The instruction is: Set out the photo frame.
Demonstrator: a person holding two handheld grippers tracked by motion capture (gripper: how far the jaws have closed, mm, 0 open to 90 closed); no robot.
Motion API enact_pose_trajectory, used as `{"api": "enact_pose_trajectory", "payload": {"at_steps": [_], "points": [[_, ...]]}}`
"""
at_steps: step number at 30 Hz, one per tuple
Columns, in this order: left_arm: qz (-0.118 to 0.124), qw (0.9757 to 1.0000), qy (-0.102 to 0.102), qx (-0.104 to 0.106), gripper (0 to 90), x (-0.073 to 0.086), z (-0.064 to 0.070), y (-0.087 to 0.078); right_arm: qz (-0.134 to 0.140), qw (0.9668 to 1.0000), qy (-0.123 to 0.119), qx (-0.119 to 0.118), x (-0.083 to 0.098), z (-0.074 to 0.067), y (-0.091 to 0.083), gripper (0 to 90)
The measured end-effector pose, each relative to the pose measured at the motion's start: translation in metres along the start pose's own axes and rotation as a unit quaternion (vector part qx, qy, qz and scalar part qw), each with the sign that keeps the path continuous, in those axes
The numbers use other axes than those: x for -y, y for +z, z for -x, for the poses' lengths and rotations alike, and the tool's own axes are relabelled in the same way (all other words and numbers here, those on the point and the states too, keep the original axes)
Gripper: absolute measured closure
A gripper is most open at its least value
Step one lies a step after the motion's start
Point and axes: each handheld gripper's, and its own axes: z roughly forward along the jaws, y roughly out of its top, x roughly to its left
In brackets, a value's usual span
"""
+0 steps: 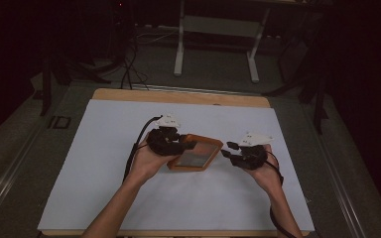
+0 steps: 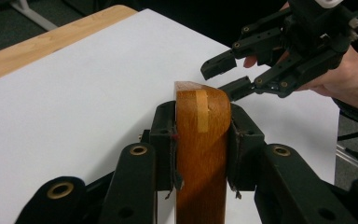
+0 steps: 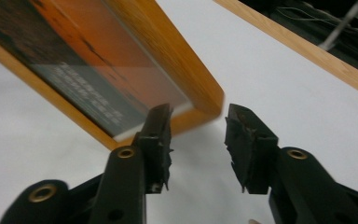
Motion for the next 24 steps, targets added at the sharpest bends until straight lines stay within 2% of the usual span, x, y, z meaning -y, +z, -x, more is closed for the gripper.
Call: {"api": "enact_pose_trajectory", "payload": {"at_steps": [9, 13, 15, 21, 24], "points": [[-0.003, 0.9997, 0.019, 0.018, 68.2, -0.008, 0.002, 0.007, 0.004, 0.9993, -0.032, -0.018, -0.016, -0.007, 0.006, 48.0], [0.004, 0.9991, 0.025, 0.032, 67.9, -0.009, -0.001, 0.01, 0.01, 0.9986, -0.045, -0.027, -0.024, -0.009, 0.008, 44.1], [0.005, 0.9986, 0.03, 0.043, 67.5, -0.009, -0.001, 0.011, 0.015, 0.9979, -0.052, -0.036, -0.029, -0.01, 0.008, 42.3], [-0.004, 0.9974, 0.041, 0.058, 66.5, -0.013, -0.001, 0.014, 0.018, 0.9958, -0.062, -0.065, -0.037, -0.012, 0.012, 37.8], [-0.008, 0.996, 0.048, 0.075, 65.8, -0.016, -0.002, 0.018, 0.021, 0.9945, -0.067, -0.078, -0.039, -0.013, 0.012, 36.4]]}}
